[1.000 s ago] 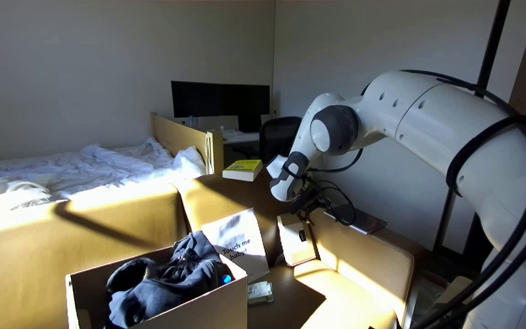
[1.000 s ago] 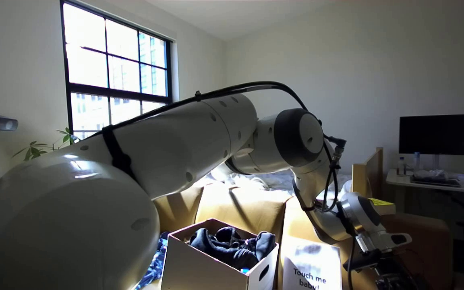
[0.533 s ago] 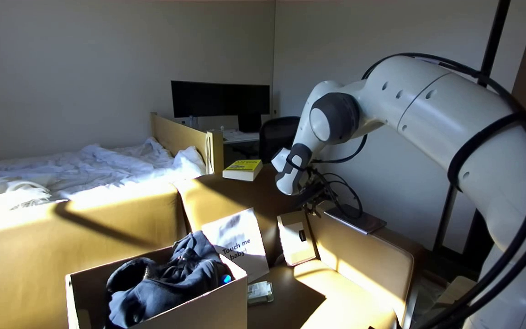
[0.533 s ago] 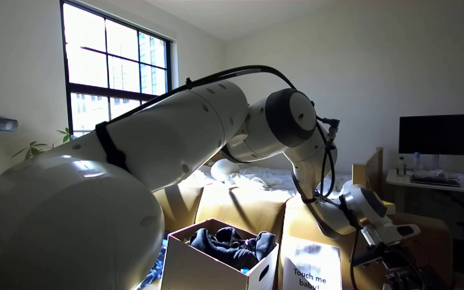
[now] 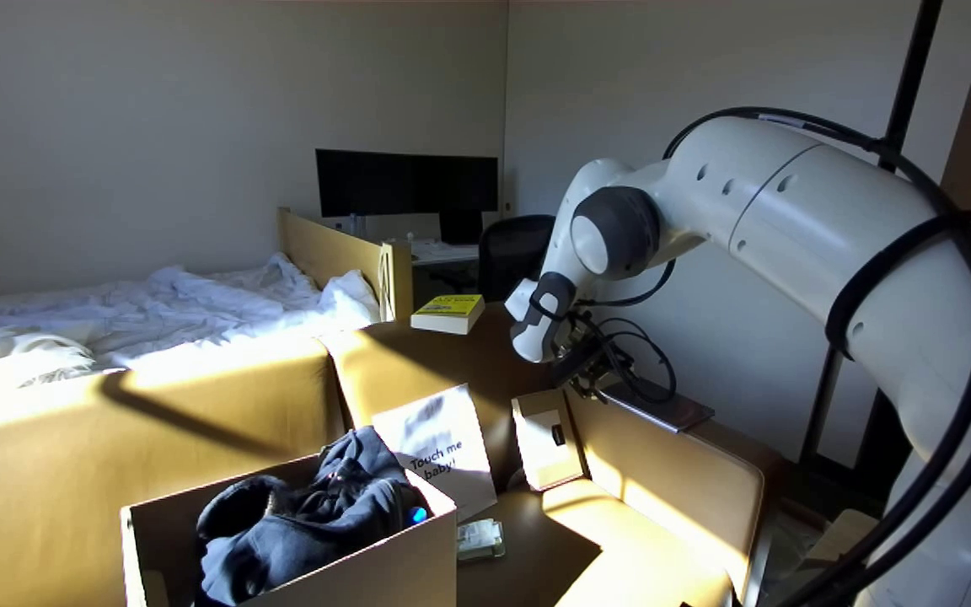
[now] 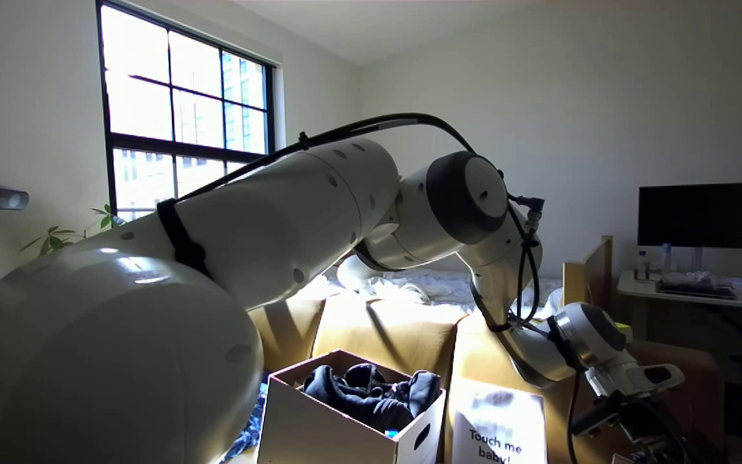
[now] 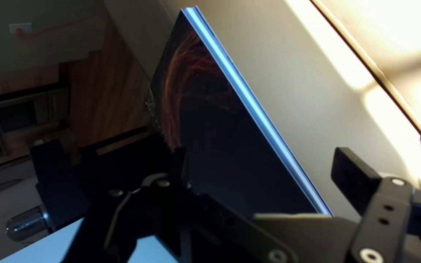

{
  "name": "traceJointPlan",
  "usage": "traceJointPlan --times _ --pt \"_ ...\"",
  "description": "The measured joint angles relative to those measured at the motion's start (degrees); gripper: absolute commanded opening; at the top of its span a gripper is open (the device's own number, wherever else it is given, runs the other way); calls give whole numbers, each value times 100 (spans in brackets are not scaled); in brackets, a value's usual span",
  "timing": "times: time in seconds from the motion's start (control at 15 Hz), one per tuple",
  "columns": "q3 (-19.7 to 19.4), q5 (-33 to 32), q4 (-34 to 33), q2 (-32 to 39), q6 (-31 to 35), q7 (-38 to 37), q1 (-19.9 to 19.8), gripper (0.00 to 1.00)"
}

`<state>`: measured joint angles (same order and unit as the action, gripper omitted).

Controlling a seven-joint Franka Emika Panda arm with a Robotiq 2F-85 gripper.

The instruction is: Pick up the book and put it in the box

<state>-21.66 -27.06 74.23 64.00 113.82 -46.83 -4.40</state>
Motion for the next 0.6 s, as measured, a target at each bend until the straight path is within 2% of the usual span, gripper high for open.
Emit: traceJointPlan --times 0.6 --pt "-8 68 -895 810 -555 67 -140 100"
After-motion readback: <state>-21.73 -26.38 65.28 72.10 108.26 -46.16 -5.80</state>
